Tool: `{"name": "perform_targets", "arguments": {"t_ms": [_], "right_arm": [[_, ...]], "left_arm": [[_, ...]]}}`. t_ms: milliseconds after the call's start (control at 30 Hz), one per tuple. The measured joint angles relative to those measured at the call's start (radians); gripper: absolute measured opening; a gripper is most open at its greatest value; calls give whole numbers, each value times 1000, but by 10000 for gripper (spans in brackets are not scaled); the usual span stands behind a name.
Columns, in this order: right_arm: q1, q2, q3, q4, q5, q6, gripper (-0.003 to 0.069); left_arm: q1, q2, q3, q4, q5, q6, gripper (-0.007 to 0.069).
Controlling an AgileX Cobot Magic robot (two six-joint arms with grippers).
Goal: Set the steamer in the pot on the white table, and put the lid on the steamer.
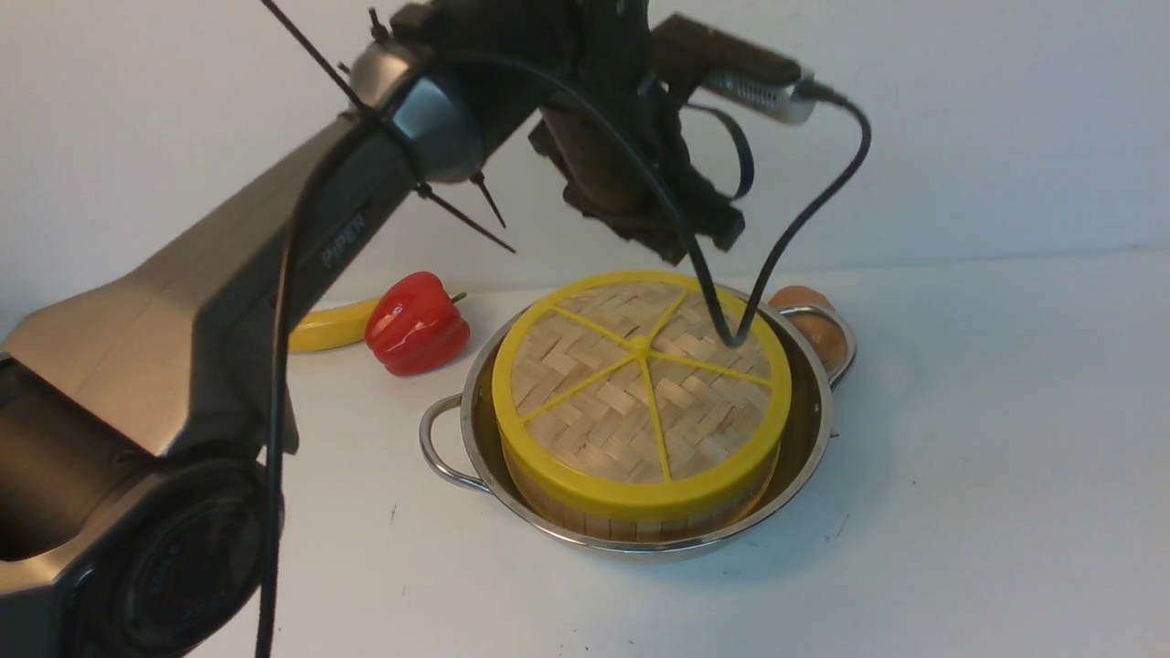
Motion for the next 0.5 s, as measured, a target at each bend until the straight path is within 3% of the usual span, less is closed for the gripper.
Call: {"name": "perform_targets", "arguments": {"t_ms": [167,233,333,500], "right_arm": [[0,0,0,-26,0,-5,132],[0,0,0,-42,0,-7,133],[0,0,0,-66,0,-7,134],[0,0,0,-95,0,-8,137]], "left_arm": [[0,-75,-31,0,1,-3,226],[0,-151,-31,0,2,-12,107],[0,-243,-31,0,2,-18,5],[0,-439,23,32,2,-18,-24]]}}
